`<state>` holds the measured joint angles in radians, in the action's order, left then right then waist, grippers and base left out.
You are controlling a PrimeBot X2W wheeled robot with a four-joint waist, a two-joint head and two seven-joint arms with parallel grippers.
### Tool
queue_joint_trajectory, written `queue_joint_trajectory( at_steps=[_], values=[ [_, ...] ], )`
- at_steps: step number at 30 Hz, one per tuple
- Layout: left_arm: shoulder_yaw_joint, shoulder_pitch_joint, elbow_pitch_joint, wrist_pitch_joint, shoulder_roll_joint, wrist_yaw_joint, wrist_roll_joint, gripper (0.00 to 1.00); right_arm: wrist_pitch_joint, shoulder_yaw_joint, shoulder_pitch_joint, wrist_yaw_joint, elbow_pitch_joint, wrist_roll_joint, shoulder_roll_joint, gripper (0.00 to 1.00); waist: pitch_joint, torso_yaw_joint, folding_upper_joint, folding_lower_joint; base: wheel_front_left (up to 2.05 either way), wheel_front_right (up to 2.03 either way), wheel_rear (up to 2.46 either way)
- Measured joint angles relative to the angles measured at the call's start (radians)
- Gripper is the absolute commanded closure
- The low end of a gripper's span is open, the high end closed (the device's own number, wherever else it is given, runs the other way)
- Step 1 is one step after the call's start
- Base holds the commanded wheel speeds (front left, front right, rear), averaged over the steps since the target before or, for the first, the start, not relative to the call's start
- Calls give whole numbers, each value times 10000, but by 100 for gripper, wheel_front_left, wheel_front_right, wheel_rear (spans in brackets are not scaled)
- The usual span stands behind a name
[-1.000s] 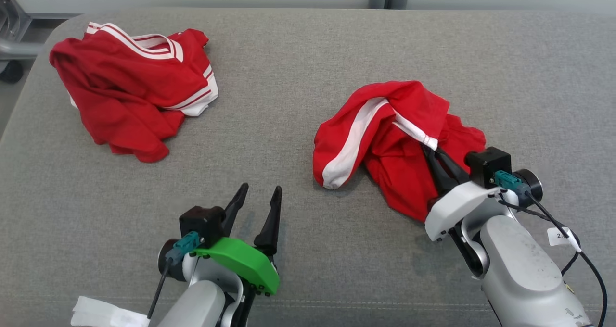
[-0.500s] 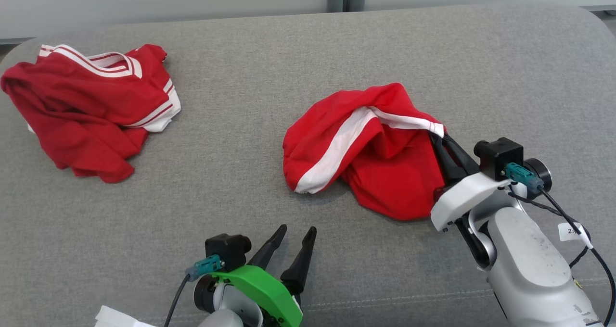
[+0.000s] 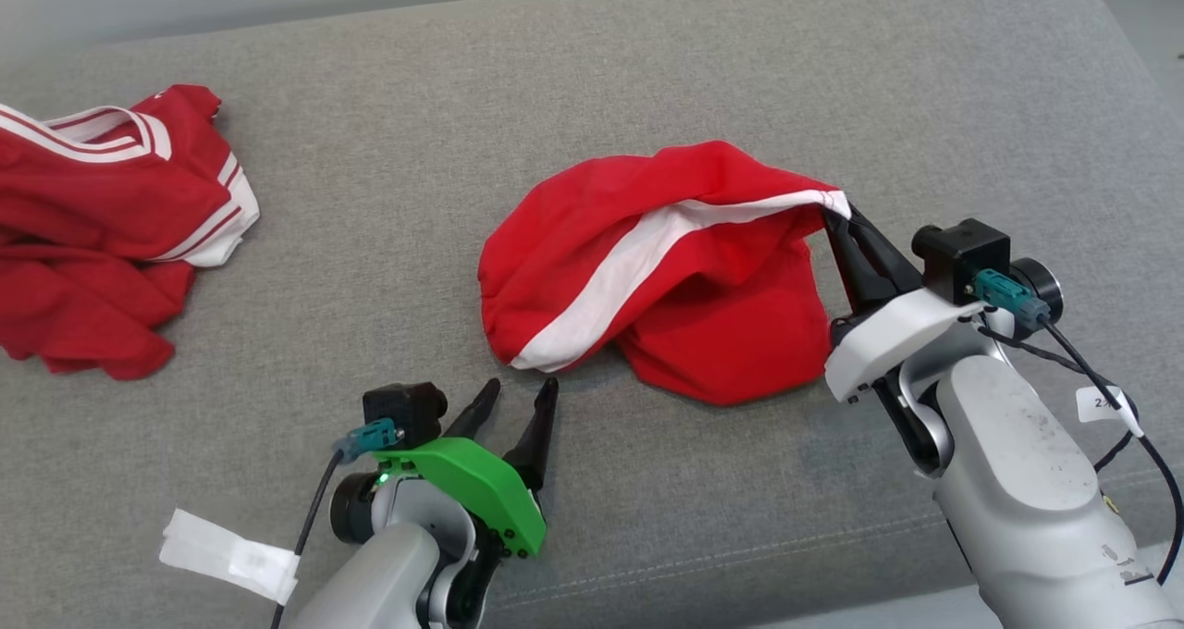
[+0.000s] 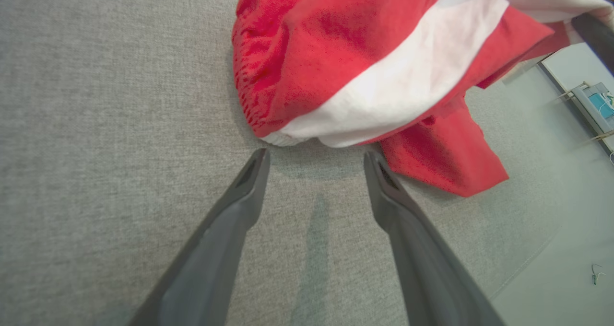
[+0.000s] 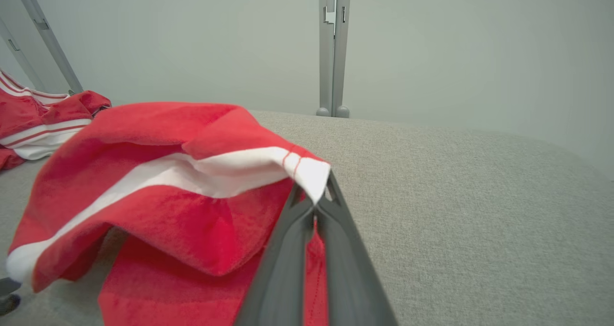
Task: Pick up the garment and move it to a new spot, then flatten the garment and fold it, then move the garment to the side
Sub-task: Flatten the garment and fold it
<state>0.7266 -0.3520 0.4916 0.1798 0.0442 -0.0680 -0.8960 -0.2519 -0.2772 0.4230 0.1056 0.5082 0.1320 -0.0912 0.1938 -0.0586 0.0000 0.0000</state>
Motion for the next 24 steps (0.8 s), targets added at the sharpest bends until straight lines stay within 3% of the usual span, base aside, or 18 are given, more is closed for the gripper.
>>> queue_joint_trajectory(
  at_steps=[6, 17, 18, 20, 21, 24],
  values=[
    [-44, -459, 788, -12, -10, -161, -188, 0, 0, 4, 324, 38, -8, 13, 36, 100, 386, -358, 0, 0, 0, 0, 0],
    [136, -1111, 892, 407, -21, -104, -512, 1, 0, 150, 450, 82, -12, 27, 38, 100, 739, -484, 0, 0, 0, 0, 0],
    [144, -1118, 899, 449, -23, -77, -512, 36, 0, 174, 450, 82, -8, 50, 38, 100, 741, -476, 0, 0, 0, 0, 0],
    [151, -1141, 907, 512, -23, -25, -512, 85, 0, 186, 450, 82, -8, 88, 38, 100, 741, -466, 0, 0, 0, 0, 0],
    [165, -1194, 913, 518, -21, -17, -512, 100, 0, 201, 450, 82, -8, 100, 40, 100, 740, -457, 0, 0, 0, 0, 0],
    [192, -1421, 823, 629, -23, 178, -497, 100, 0, 293, 449, 82, -10, 102, 40, 100, 734, -422, 0, 0, 0, 0, 0]
  ],
)
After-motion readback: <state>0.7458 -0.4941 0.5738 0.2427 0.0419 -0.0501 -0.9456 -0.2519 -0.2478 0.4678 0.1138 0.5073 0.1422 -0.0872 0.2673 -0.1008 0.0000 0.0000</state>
